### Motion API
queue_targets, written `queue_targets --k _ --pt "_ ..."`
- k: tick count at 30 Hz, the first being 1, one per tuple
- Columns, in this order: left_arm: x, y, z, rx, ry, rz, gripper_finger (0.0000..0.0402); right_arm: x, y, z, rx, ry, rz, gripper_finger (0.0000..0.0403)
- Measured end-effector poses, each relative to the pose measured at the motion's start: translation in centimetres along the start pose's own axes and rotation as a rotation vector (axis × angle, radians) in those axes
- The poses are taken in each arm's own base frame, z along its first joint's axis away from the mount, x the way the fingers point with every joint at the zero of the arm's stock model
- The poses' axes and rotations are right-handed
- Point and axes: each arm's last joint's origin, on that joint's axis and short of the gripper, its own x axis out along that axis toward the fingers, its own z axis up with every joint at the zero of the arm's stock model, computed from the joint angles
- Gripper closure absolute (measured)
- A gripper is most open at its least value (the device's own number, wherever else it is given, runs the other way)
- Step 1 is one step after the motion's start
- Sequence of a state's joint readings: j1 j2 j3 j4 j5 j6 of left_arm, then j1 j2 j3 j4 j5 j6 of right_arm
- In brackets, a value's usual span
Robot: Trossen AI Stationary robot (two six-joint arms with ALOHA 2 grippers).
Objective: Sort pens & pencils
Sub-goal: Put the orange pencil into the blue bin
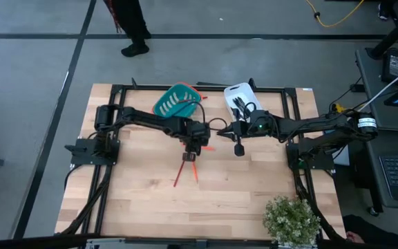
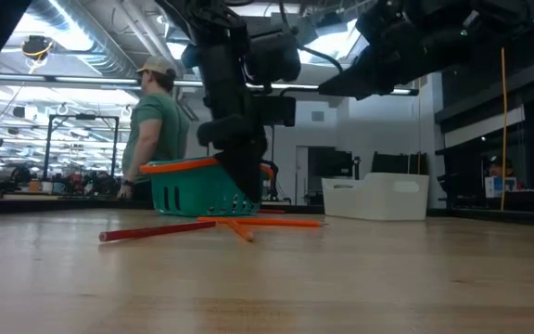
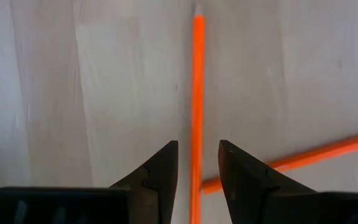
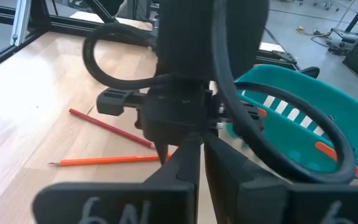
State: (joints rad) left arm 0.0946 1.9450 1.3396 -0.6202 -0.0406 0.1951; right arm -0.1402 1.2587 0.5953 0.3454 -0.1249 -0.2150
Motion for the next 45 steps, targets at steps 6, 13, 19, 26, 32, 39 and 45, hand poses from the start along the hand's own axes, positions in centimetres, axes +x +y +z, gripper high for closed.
queue_targets --k 6,13,19,26,32,39,45 --pt "0.0 0.6 -0.2 -0.017 0.004 0.004 0.0292 0.0 0.0 0.0 0.000 0.004 0.001 0.0377" --pt "0.0 0.6 -0.2 -0.020 -0.004 -0.028 0.0292 0.0 0.0 -0.1 -0.001 0.006 0.001 0.0377" --pt "0.0 0.6 -0.1 -0.020 -0.004 -0.029 0.0292 0.0 0.0 -0.1 -0.002 0.006 0.001 0.0377" --pt "0.0 0.6 -0.1 -0.020 -0.008 -0.047 0.0292 0.0 0.0 -0.1 -0.002 0.006 0.001 0.0377" --pt "0.0 0.5 -0.1 -0.019 -0.009 -0.056 0.0292 0.0 0.0 -0.1 -0.002 0.006 0.002 0.0377" --pt "0.8 0.4 -0.4 -0.018 0.024 -0.062 0.0292 0.0 0.0 0.0 -0.002 0.006 0.002 0.0377" --pt "2.6 0.4 -0.8 0.010 0.080 -0.058 0.0292 0.0 0.0 0.0 -0.001 0.005 0.005 0.0377"
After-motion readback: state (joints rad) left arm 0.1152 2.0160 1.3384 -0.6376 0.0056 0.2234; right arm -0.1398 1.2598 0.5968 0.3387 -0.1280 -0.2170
